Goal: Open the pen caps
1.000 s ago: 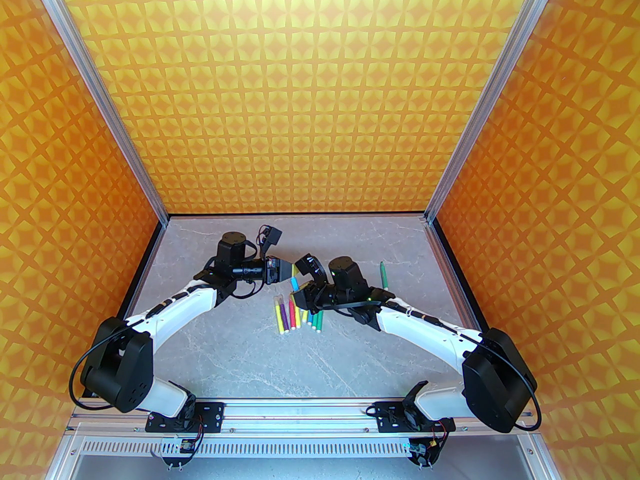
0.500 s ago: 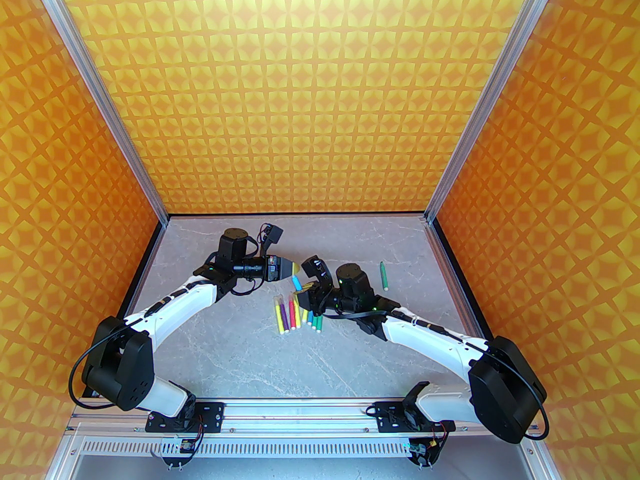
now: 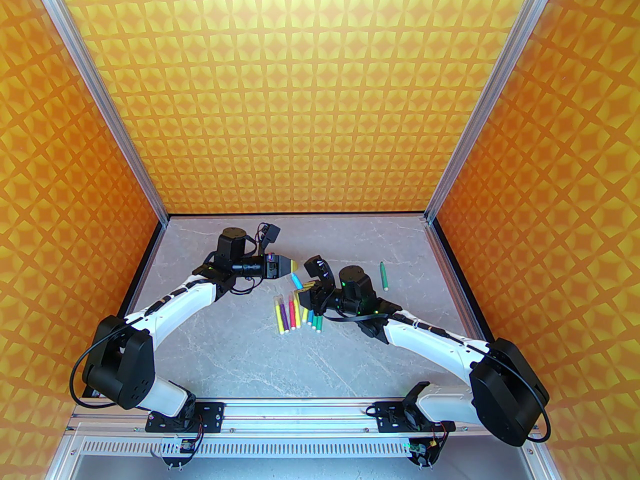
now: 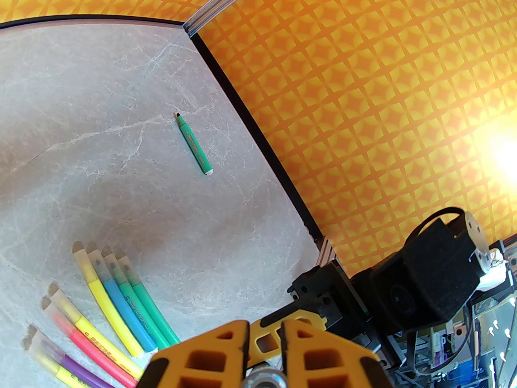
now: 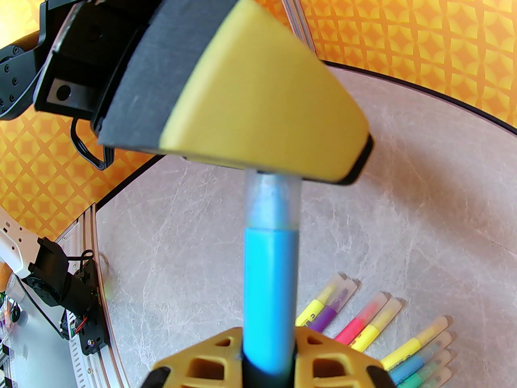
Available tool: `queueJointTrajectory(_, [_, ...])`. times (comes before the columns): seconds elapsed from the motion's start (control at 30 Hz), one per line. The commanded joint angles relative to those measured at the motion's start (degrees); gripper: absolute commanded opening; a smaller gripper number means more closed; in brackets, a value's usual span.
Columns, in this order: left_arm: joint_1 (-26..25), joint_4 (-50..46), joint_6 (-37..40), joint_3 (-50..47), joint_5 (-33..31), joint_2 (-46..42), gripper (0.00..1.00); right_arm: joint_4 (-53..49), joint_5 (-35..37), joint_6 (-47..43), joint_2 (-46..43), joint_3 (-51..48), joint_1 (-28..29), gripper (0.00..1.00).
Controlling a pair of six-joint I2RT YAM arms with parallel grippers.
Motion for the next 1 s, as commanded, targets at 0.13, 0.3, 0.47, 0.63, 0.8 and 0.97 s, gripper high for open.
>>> queueJointTrajectory(0.13, [5.6,9.5,-4.4,2.4,-5.9,-0.5,0.00,-5.8,-2.1,-0.2,-0.7,-4.2,0.6,0.00])
queueJointTrajectory(0.3, [6.8,-0.4,2.2,3.6,-6.4,-1.9,0.00,-6.4,3.1,0.5,-1.8,-4.3,0.6,0.00])
queueJointTrajectory(0.47, [7.2,-21.6,14.9,7.1,-16.9,-2.5,0.00,-13.2,17.1,0.8,-2.1,-1.3,-0.6,0.00])
queueJointTrajectory(0.63, [7.2,-36.2,22.4,10.5,-30.5,0.3,0.00,-17.4,24.2,2.1,-1.7,1.1,-4.8,0.00])
queueJointTrajectory(0.8, [7.4,-42.6,24.8,12.1,-40.3,4.6,0.00,-22.4,29.8,2.9,1.2,4.3,-9.9,0.00])
queueJointTrajectory(0.97, [8.1,-46.9,25.9,14.2,-46.0,10.2,0.00,-23.0,31.4,3.3,5.5,6.7,-14.9,0.00])
